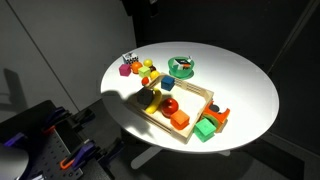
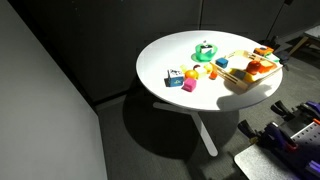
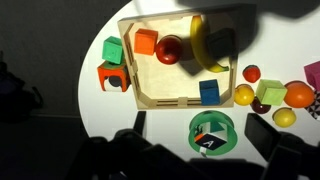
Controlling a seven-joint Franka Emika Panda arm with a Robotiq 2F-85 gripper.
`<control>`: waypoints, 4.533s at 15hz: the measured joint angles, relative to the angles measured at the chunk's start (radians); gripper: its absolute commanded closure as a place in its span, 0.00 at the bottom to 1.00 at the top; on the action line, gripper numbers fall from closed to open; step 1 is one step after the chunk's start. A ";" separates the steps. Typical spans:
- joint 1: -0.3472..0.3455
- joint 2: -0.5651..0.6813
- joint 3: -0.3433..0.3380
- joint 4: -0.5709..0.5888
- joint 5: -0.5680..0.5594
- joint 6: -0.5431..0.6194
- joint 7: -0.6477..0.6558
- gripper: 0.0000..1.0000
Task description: Pick up the pink block and put it on the tray
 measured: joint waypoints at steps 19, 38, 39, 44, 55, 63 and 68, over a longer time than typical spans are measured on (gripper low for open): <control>0.133 0.306 0.093 0.167 0.225 -0.108 -0.018 0.00; 0.150 0.442 0.158 0.173 0.226 0.020 0.000 0.00; 0.153 0.448 0.163 0.170 0.226 0.035 -0.003 0.00; 0.176 0.489 0.194 0.157 0.226 0.118 -0.045 0.00; 0.188 0.635 0.264 0.190 0.227 0.199 -0.198 0.00; 0.202 0.766 0.292 0.245 0.222 0.227 -0.220 0.00; 0.219 0.825 0.292 0.303 0.184 0.223 -0.208 0.00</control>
